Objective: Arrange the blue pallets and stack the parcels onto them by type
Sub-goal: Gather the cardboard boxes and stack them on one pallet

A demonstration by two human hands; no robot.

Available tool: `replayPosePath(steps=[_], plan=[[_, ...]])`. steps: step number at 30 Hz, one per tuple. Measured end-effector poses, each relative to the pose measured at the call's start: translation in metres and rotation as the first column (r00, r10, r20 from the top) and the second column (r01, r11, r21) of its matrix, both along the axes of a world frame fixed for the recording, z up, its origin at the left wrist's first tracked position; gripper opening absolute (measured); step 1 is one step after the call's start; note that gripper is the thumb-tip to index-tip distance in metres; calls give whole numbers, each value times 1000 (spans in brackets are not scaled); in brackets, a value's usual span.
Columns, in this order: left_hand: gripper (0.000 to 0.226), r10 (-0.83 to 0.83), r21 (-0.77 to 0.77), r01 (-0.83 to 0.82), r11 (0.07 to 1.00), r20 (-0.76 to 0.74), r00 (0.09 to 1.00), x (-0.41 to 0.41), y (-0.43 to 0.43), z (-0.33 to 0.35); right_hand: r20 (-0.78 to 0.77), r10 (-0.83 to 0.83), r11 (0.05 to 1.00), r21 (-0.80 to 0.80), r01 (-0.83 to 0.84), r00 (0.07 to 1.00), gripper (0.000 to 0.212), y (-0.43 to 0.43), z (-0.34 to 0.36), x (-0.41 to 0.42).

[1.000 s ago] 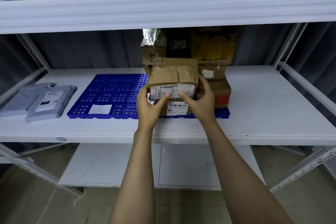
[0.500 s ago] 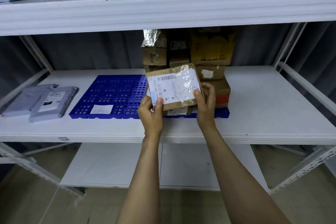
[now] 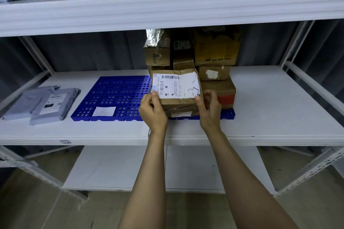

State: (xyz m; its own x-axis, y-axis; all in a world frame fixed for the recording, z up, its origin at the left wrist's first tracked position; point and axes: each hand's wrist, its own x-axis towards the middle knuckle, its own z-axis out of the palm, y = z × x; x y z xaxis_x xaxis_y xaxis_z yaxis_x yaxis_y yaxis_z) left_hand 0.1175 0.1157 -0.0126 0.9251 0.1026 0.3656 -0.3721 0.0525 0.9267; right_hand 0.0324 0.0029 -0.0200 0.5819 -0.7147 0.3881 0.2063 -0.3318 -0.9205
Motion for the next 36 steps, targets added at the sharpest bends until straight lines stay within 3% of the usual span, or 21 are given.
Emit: replayPosePath(steps=[5, 10, 17, 24, 36], plan=[[37, 20, 93, -15, 996, -54, 998, 11, -7, 12, -83, -86, 996, -32, 83, 993, 64, -5, 9, 12], [65, 20, 175, -9, 985, -62, 998, 16, -10, 12, -130, -117, 992, -63, 109, 985, 59, -7, 9, 18], [69, -72, 180, 93, 979, -120, 990, 19, -8, 0, -174, -198, 973, -151, 172, 965, 47, -10, -2, 24], [41, -271, 101, 287, 953, -148, 951, 16, -1, -3, -179, -193, 976, -139, 170, 965, 52, -11, -6, 28], [44, -284, 125, 297, 947, -112, 952, 16, -1, -8, -144, -182, 980, -105, 168, 973, 38, -12, -7, 29]])
